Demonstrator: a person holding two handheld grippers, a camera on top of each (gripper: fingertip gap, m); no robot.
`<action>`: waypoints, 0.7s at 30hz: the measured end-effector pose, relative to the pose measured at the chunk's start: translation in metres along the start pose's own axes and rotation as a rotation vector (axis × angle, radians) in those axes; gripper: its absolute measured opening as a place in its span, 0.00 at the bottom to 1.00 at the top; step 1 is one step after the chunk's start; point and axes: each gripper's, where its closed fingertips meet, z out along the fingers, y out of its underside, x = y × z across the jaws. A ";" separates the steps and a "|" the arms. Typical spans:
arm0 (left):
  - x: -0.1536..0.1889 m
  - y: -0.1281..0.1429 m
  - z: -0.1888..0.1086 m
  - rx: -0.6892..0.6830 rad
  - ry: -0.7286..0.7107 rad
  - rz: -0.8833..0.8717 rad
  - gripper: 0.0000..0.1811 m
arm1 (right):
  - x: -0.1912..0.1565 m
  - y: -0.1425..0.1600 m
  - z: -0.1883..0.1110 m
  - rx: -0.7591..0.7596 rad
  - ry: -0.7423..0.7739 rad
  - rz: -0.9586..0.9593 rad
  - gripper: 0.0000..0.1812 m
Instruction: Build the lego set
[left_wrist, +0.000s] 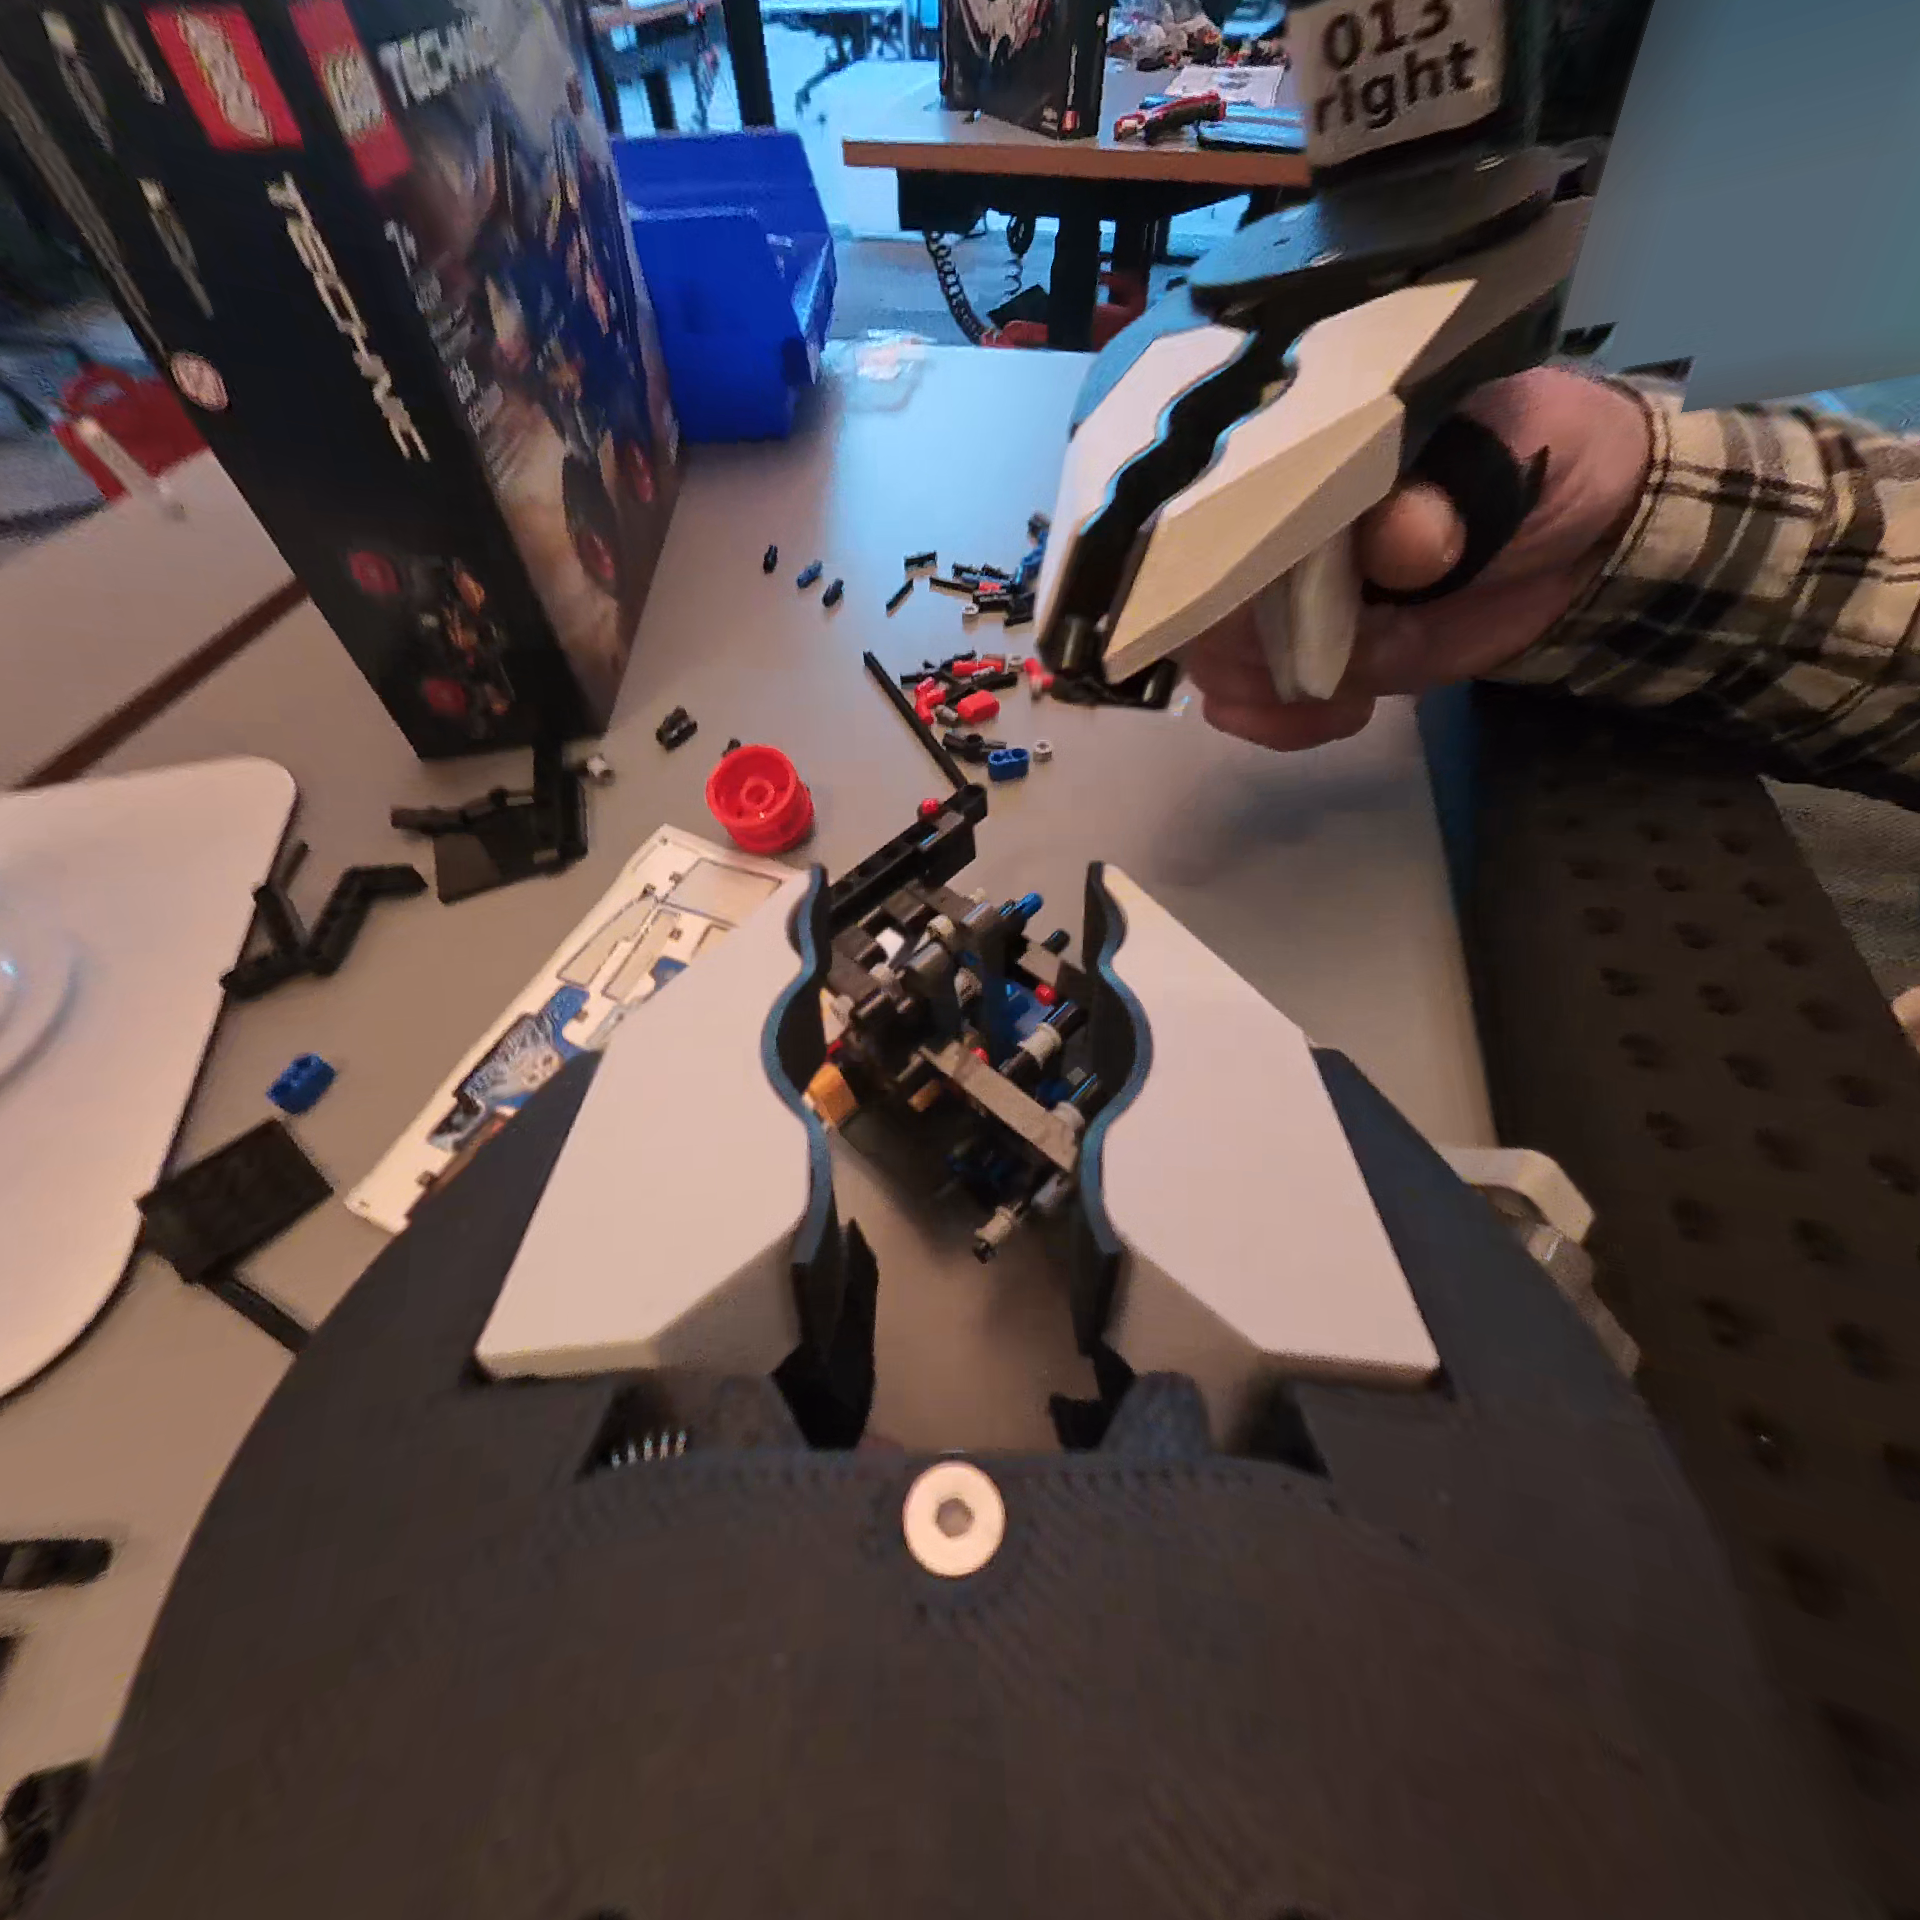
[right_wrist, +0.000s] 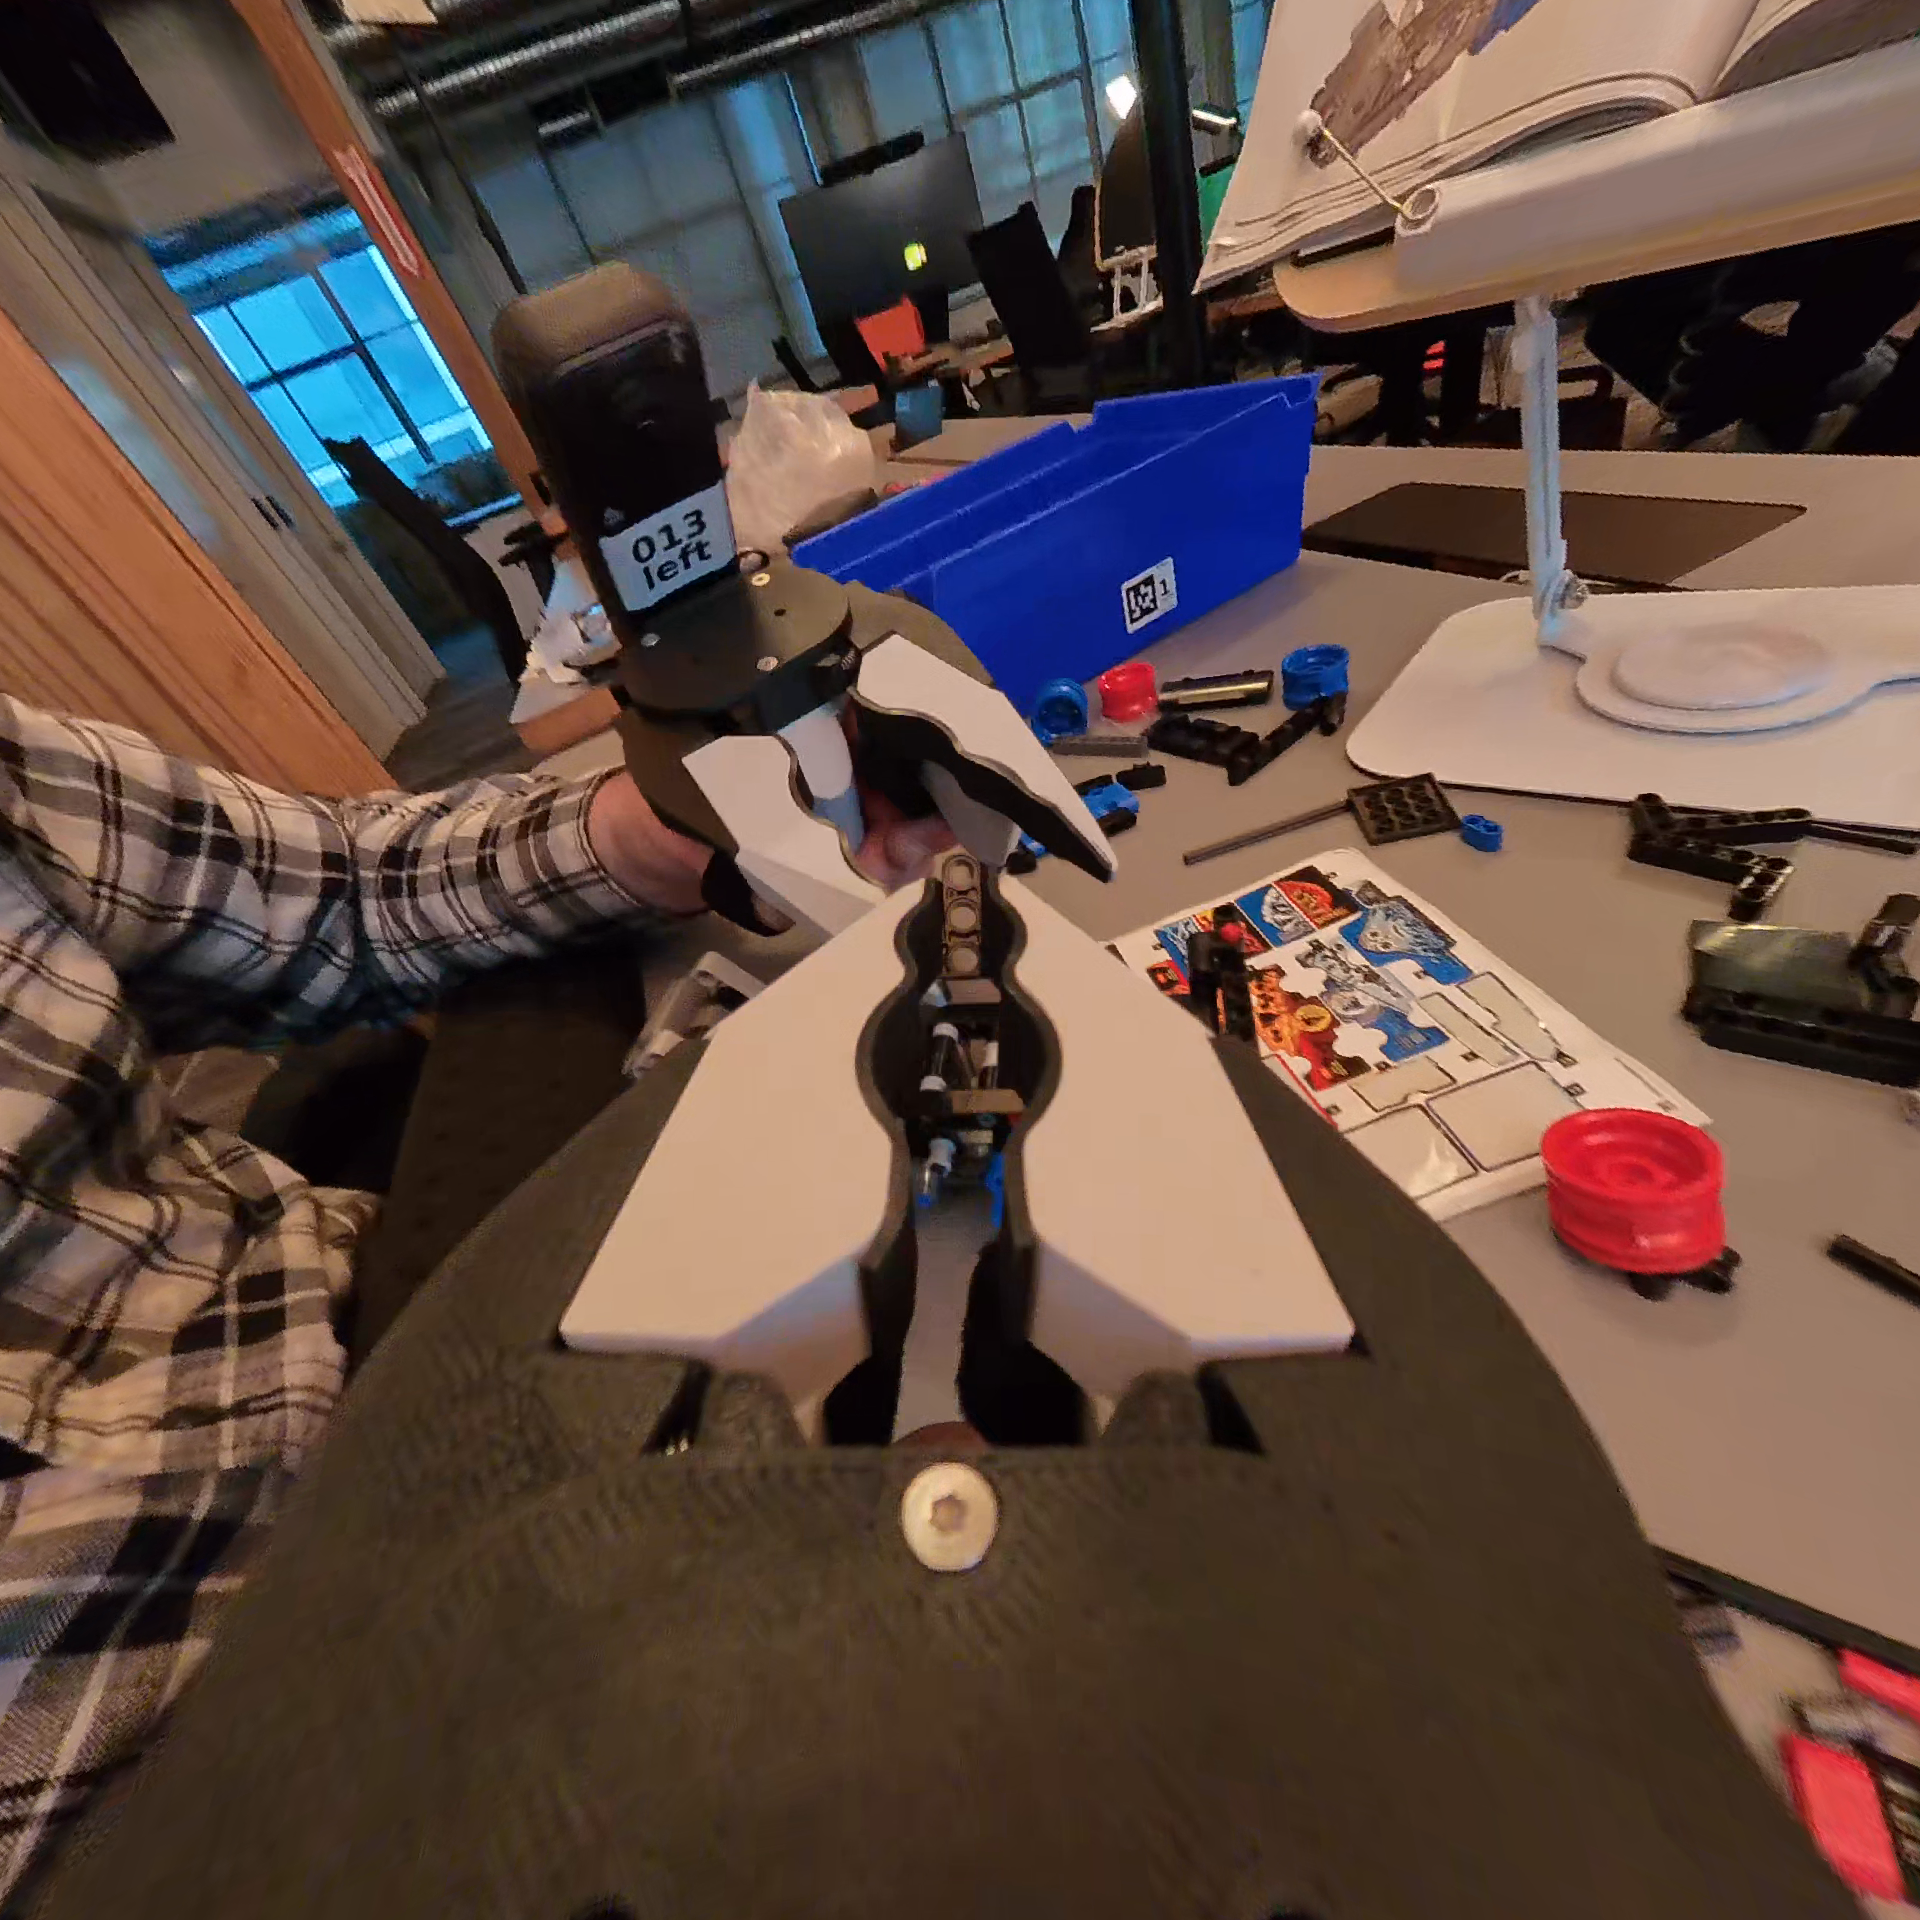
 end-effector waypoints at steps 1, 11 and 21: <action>0.002 -0.003 0.000 0.008 -0.004 0.019 0.26 | -0.002 0.000 0.002 0.005 -0.008 0.008 0.03; 0.009 -0.013 0.002 0.046 -0.019 0.066 0.19 | -0.018 -0.005 0.017 0.051 -0.072 0.035 0.03; 0.015 -0.018 0.001 0.076 -0.021 0.127 0.04 | -0.020 0.002 0.015 0.034 -0.088 0.040 0.03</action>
